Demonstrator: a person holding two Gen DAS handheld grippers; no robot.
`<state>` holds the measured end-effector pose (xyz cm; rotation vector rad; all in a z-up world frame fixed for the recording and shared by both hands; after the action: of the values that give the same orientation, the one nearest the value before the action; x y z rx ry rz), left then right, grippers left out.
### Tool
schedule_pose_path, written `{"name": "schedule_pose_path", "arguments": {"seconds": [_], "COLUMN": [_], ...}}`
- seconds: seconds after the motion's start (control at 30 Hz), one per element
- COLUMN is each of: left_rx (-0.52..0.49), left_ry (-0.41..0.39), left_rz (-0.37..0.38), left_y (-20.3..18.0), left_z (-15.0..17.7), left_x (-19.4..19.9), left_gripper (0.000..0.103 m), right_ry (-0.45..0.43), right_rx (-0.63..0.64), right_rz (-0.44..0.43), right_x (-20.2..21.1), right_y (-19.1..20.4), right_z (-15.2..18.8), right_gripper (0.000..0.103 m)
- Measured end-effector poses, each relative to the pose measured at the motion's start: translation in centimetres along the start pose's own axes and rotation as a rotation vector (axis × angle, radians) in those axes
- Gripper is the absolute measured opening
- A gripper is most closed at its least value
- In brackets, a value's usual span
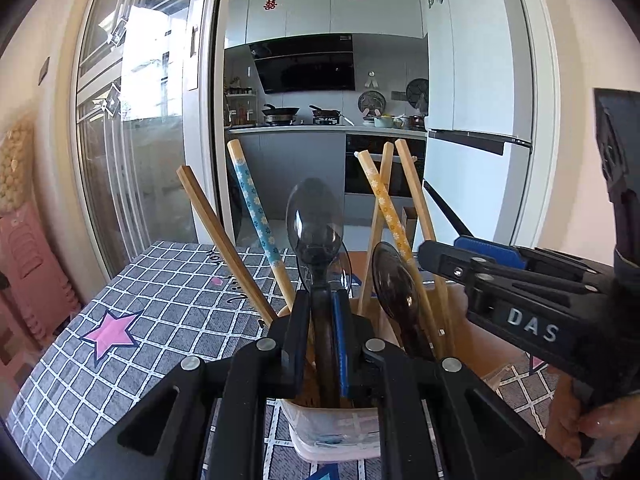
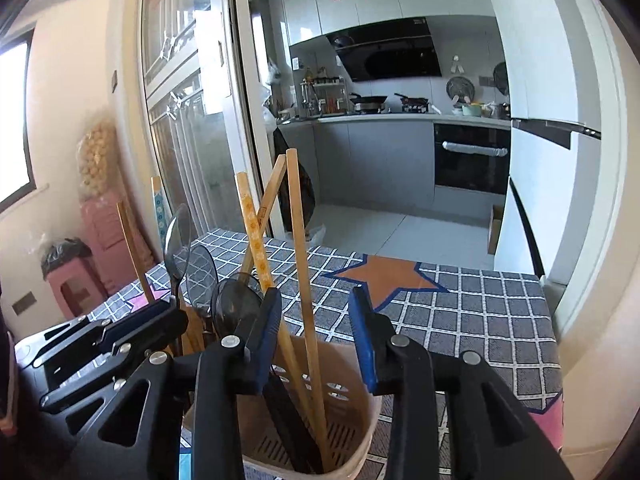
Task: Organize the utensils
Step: 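Lower the spoon with the left tool while the right tool lowers the chopstick into the caddy, then open both tools to release the utensils and withdraw them from the caddy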
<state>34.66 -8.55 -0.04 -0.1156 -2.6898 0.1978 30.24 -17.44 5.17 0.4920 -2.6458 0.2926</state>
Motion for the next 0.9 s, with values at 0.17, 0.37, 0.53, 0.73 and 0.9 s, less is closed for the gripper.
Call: {"name": "schedule_pose_path", "arguments": {"seconds": [0.17,0.37,0.53,0.73,0.9], "left_rx": [0.004,0.017,0.021,0.081,0.136], "left_ry": [0.021,0.024,0.004,-0.055,-0.037], "left_rz": [-0.002,-0.004,0.001,-0.031,-0.066], "left_y": [0.2,0.7,1.1,3.0,5.5], "left_z": [-0.1,-0.2,-0.6,-2.0,-2.6], "left_x": [-0.5,-0.5,0.6,2.7,2.8], "left_gripper": [0.042,0.042,0.055,0.103,0.103], "right_ry": [0.025,0.053,0.038,0.028,0.034], "right_rx": [-0.014,-0.015,-0.029,-0.062,-0.079], "right_rz": [-0.027,-0.047,-0.096,-0.124,-0.165], "right_x": [-1.0,-1.6,-1.0,0.1,0.4], "right_y": [0.2,0.8,1.4,1.3,1.8], "right_z": [-0.8,-1.1,-1.1,-1.6,-1.9], "right_gripper": [0.04,0.015,0.013,0.016,0.027]}}
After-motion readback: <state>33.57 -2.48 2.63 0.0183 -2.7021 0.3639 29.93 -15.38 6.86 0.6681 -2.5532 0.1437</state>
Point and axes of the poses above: each gripper's, at about its wrist camera, not at the fingertips, and x roughly against the way its jaws point, y to its left, z to its underside, the point moved 7 cm from there along -x, roughly the way its jaws point, and after that the axes turned 9 degrees about x, right-handed, at the moved point
